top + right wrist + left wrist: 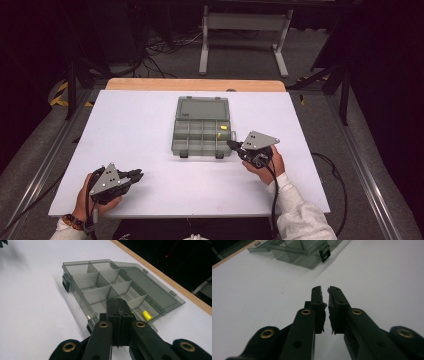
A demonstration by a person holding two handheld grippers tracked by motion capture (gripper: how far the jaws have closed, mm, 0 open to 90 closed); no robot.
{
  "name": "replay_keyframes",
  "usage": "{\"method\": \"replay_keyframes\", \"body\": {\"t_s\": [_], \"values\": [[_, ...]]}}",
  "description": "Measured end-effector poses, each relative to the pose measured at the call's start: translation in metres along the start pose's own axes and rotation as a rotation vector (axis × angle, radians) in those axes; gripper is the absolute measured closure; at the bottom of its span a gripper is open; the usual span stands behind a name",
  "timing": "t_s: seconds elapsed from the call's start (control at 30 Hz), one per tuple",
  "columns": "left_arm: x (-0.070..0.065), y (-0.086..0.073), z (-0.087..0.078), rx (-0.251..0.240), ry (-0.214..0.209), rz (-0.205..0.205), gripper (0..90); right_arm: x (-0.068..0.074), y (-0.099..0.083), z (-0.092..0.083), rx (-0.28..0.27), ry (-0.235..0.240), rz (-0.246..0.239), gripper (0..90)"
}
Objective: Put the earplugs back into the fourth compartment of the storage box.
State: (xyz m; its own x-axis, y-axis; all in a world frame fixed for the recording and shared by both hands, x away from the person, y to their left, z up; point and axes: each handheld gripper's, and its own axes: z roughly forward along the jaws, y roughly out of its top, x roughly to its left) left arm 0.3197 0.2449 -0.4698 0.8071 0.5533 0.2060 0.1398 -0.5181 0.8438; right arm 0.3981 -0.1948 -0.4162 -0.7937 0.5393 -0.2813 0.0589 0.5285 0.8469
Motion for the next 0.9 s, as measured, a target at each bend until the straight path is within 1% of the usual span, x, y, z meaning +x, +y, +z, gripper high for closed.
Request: {"method": "replay_keyframes", "body": {"t_s": [0.07,0.1,0.2,0.3,0.37,0.53,0.57,0.73,0.8,0.9], "values": [[0.0,0.001,0.002,0.014,0.0,0.007,89.2,0.001,-0.002,-0.002,0.001,0.0,-0.002,90.0],[0.001,0.003,0.005,0.017,-0.014,0.004,89.6,0.001,-0.003,-0.003,0.004,-0.002,-0.005,90.0],[0.003,0.007,0.01,0.035,-0.019,0.022,89.8,0.002,-0.006,-0.006,0.007,-0.007,-0.012,90.0],[0.006,0.012,0.014,0.025,-0.025,0.022,89.9,0.003,-0.008,-0.008,0.014,-0.014,-0.019,90.0],[0.008,0.016,0.017,0.024,-0.029,0.034,89.9,0.004,-0.01,-0.009,0.018,-0.017,-0.027,90.0],[0.017,0.027,0.025,0.019,-0.037,0.047,89.9,0.006,-0.014,-0.012,0.003,-0.04,-0.046,90.0],[0.019,0.029,0.028,0.013,-0.042,0.044,89.8,0.006,-0.014,-0.012,0.004,-0.04,-0.041,90.0],[0.026,0.041,0.04,0.011,-0.051,0.07,89.9,0.001,-0.019,-0.011,0.004,-0.045,-0.011,90.0],[0.03,0.046,0.045,0.007,-0.055,0.07,89.9,0.0,-0.02,-0.01,0.006,-0.047,-0.005,90.0],[0.036,0.053,0.053,0.0,-0.052,0.076,89.9,-0.005,-0.022,-0.008,0.008,-0.076,0.011,90.0]]}}
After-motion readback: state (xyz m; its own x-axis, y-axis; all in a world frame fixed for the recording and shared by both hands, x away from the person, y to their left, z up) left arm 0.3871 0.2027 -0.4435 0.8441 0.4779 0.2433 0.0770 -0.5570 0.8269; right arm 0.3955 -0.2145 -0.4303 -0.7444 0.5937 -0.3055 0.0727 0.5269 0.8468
